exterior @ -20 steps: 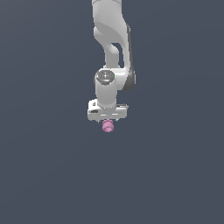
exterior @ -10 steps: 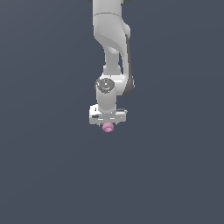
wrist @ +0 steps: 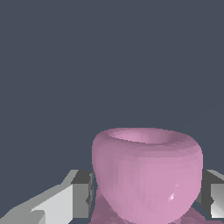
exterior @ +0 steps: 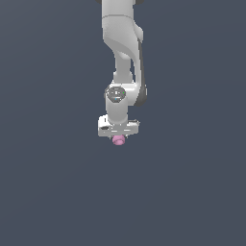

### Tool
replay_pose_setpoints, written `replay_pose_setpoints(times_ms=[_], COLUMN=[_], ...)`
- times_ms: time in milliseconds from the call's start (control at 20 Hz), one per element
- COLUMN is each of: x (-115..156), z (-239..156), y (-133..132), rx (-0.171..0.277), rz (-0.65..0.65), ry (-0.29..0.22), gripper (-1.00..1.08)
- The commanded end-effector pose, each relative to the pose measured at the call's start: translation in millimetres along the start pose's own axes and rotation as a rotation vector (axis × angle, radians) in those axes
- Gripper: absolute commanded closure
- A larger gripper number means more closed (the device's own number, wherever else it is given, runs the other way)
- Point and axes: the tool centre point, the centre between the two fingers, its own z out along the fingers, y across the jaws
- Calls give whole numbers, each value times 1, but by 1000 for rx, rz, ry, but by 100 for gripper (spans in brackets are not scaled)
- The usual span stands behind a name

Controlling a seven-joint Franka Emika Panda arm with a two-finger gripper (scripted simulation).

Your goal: Pick up the object and move it to a goal position.

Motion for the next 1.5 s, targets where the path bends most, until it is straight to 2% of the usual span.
replay_pose_setpoints(times_ms=[0, 350, 700, 1000, 1450], x=[0, -1, -3, -5, -10], z=[1, -9, -45, -97, -197], y=[0, -1, -4, -9, -18], rx=[0, 0, 0, 0, 0], rz=[0, 0, 0, -1, -1], ry=[-1, 0, 0, 0, 0], gripper=[108, 108, 108, 108, 108])
